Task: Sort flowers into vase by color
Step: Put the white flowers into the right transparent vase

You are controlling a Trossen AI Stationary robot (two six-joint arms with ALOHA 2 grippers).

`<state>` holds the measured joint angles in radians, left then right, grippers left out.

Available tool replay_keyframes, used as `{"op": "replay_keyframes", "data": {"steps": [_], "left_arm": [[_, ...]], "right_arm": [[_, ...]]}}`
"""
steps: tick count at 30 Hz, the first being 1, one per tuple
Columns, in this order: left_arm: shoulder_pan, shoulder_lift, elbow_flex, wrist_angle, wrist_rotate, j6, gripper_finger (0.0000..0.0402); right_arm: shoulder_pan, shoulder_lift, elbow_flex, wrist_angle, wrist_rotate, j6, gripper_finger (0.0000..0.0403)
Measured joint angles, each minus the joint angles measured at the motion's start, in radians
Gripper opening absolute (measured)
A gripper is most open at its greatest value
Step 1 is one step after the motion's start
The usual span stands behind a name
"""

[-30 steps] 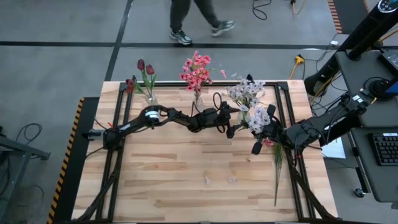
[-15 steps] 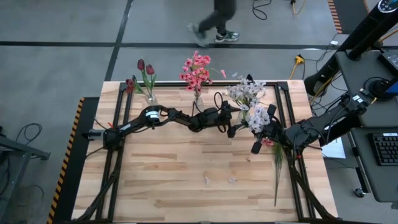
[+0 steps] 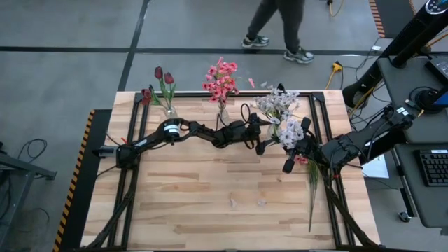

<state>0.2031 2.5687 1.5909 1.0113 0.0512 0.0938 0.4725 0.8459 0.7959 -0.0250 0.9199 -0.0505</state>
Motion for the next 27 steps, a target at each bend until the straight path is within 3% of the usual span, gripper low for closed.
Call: {"op": "replay_keyframes", "data": {"steps": [15,27], "left_arm": [[0.003,0.000,0.044,-0.065,0.014,-0.001,0.0347],[0.004,0.000,0.044,-0.081,0.010,-0.009,0.0271]], "right_arm": [[0.000,0.000,0.000,0.000,0.000,0.004,0.0018],[0.000,0.000,0.000,0.000,-0.001,0.011,0.0018]]}}
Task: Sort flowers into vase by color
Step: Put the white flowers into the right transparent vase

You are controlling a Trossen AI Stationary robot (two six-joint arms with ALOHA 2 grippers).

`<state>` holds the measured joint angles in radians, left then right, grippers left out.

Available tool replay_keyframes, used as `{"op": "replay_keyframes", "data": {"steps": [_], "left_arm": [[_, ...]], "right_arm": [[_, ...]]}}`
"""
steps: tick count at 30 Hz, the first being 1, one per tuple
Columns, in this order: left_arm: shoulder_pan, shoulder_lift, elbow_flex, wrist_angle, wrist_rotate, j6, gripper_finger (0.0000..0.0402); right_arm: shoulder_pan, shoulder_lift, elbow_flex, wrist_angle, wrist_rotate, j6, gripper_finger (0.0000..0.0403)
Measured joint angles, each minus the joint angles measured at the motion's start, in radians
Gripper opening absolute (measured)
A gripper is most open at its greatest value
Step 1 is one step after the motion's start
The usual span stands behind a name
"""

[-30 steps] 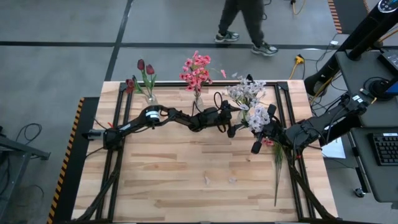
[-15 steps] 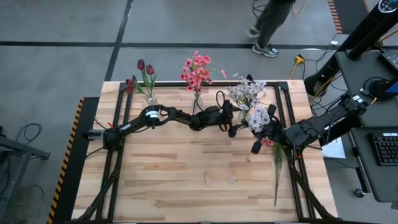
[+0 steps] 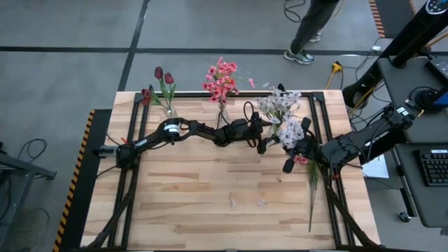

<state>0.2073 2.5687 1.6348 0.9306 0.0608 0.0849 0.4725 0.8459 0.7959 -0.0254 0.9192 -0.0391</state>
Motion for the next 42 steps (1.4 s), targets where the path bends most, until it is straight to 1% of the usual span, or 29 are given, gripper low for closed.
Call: {"op": "replay_keyframes", "data": {"steps": [2,5,7,10,12,18,21,27,31,33,37,42], "left_arm": [[0.000,0.000,0.000,-0.001,0.000,0.000,0.0262],[0.000,0.000,0.000,-0.003,0.000,0.000,0.0262],[0.000,0.000,0.000,-0.004,-0.006,-0.006,0.0266],[-0.001,-0.001,-0.004,-0.009,-0.042,-0.010,0.0272],[0.002,-0.003,-0.014,-0.005,-0.048,-0.014,0.0270],[0.012,-0.006,-0.042,0.011,-0.048,-0.032,0.0266],[0.013,-0.006,-0.042,0.006,-0.048,-0.035,0.0266],[0.013,-0.006,-0.043,0.003,-0.048,-0.039,0.0266],[0.013,-0.006,-0.043,0.002,-0.048,-0.040,0.0266],[0.013,-0.005,-0.044,0.001,-0.048,-0.041,0.0266],[0.013,-0.004,-0.046,0.001,-0.048,-0.042,0.0266],[0.013,-0.004,-0.047,0.001,-0.048,-0.042,0.0266]], "right_arm": [[0.000,0.000,0.000,0.000,0.000,0.013,0.0018],[0.000,0.000,0.000,-0.001,0.000,0.040,0.0018],[0.000,0.000,0.000,-0.004,0.000,0.053,0.0018],[0.000,0.000,0.000,-0.015,0.003,0.085,0.0018],[0.000,0.002,0.000,-0.038,0.046,0.110,0.0018],[-0.004,0.023,0.000,-0.123,0.266,0.171,0.0018],[-0.018,0.035,0.000,-0.126,0.321,0.166,0.0018],[-0.075,0.034,0.000,-0.126,0.312,0.162,0.0018],[-0.134,0.039,0.000,-0.121,0.310,0.173,0.0018],[-0.166,0.042,0.000,-0.122,0.292,0.180,0.0018],[-0.228,0.042,0.000,-0.110,0.200,0.185,0.0018],[-0.273,0.058,0.000,-0.110,0.206,0.177,0.0018]]}}
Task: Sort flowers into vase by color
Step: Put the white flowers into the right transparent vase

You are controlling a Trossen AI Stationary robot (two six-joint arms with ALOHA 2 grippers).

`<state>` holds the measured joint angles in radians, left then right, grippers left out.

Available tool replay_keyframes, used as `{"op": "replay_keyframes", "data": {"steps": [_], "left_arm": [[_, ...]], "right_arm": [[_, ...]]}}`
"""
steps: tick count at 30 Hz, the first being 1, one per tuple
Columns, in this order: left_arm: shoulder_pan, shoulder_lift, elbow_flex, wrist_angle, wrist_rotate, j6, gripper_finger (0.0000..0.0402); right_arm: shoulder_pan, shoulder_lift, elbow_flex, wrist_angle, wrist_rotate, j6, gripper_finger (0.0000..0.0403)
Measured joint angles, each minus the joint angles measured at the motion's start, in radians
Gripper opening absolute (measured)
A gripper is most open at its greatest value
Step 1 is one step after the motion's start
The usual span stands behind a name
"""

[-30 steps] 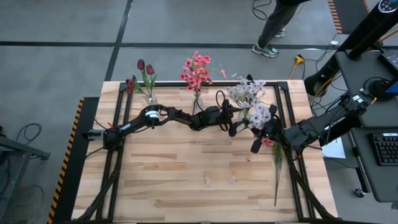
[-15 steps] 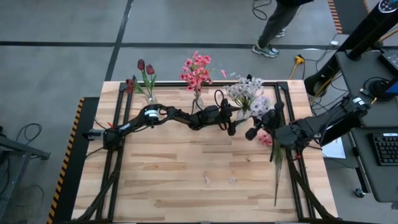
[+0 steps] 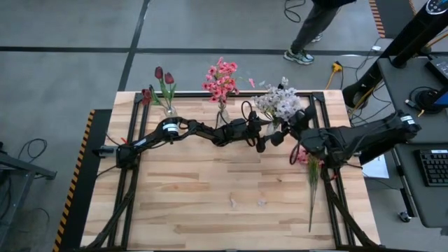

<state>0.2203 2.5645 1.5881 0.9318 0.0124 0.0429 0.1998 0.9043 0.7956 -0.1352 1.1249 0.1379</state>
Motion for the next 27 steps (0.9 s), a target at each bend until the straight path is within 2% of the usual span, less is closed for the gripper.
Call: {"op": "replay_keyframes", "data": {"steps": [15,27], "left_arm": [[0.000,0.000,-0.006,-0.005,-0.002,0.004,0.0266],[0.001,0.000,-0.007,-0.005,-0.003,0.006,0.0265]], "right_arm": [[-0.059,0.038,0.000,0.156,0.000,-0.150,0.0017],[-0.089,0.063,-0.025,0.138,0.001,-0.067,0.0017]]}}
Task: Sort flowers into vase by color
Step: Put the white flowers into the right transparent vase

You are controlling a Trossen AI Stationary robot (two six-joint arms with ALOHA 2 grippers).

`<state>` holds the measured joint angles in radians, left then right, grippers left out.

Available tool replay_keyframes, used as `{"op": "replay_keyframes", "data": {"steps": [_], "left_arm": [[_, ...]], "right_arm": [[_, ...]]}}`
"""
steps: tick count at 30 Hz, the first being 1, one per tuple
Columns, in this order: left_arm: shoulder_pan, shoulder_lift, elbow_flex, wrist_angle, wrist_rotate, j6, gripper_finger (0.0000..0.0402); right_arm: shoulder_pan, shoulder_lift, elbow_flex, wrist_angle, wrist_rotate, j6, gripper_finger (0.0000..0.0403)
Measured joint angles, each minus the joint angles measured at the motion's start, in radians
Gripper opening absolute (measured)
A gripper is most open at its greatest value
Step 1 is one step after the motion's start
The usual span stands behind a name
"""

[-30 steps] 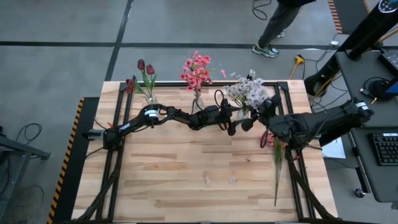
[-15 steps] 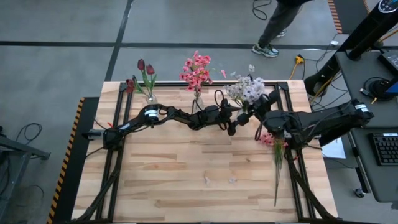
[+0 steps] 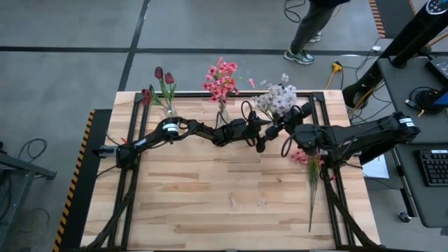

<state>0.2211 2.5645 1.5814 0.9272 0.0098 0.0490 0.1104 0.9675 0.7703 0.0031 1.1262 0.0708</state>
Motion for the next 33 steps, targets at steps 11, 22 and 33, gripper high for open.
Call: {"op": "replay_keyframes", "data": {"steps": [11,22,33], "left_arm": [[0.000,0.000,-0.001,0.000,0.000,0.001,0.0265],[0.000,0.000,-0.002,0.000,0.000,0.001,0.0265],[0.001,0.000,-0.005,0.000,0.001,0.002,0.0265]], "right_arm": [[-0.008,0.030,-0.007,-0.060,0.003,0.085,0.0017],[-0.008,0.075,-0.006,-0.075,0.007,0.093,0.0017],[-0.008,0.043,-0.006,-0.083,0.015,0.078,0.0020]]}}
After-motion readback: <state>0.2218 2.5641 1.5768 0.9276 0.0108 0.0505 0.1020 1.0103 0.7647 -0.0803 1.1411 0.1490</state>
